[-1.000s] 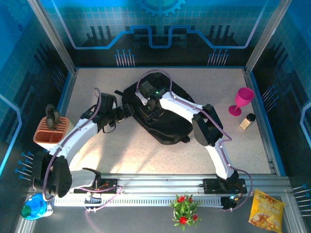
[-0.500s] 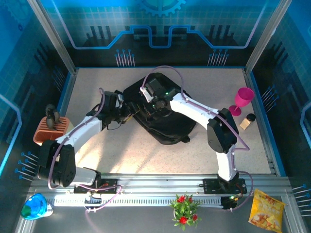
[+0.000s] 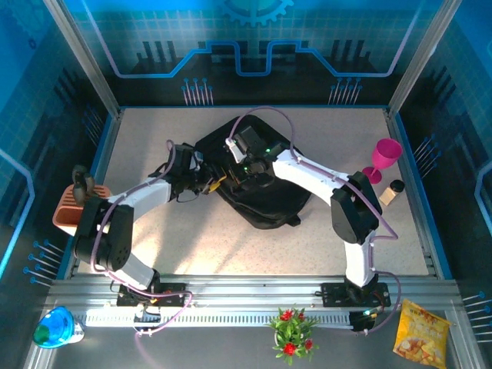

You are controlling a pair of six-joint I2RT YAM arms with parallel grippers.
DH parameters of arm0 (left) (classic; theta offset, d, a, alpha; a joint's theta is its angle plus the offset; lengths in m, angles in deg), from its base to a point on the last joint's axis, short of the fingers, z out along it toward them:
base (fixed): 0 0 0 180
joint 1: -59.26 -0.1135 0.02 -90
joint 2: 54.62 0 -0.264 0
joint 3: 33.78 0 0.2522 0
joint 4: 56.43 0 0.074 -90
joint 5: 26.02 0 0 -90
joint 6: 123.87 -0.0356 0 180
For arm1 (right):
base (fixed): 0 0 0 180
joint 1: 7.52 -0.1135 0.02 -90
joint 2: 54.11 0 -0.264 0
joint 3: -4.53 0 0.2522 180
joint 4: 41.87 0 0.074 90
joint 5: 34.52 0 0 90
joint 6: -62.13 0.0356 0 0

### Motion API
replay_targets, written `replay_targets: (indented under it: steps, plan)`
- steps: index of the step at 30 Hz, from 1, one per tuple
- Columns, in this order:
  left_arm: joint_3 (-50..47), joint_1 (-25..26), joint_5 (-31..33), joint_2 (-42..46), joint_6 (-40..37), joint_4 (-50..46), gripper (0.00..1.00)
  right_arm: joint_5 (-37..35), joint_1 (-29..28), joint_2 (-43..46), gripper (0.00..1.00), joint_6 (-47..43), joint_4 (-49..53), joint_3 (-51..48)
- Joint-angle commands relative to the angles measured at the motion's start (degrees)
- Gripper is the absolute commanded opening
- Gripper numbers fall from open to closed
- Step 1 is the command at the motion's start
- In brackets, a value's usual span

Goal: Pack the student bag

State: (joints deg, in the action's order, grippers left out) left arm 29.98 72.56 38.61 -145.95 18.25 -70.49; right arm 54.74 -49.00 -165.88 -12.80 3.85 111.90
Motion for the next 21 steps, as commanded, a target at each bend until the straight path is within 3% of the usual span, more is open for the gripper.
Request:
replay_targets:
  steps: [1,8,13,17,21]
  plan:
    - [2.18,0.65,-2.13,-1.25,0.82,2.81,0.38,2.09,0.72,2.45,0.00,0.78,-0.68,-0.82]
    - [3.91,1.81,-2.80,-3.09,0.53,3.22,0.35,2.84,0.96,2.13,0.00,1.00,-0.58,-1.14]
    - [5.12,1.99,-2.38,-4.65,-0.80,0.98,0.21,1.85,1.56,2.37,0.00,1.75,-1.02,-1.88]
    - [6.96,1.82,3.75,-3.94,-6.63,-7.69,0.00,-5.36,2.57,3.27,0.00,1.98,-1.27,-3.63]
    - [5.76,1.30,5.16,-2.56,-8.51,-9.61,0.00,-16.27,5.46,2.81,0.00,2.86,-0.27,-4.31]
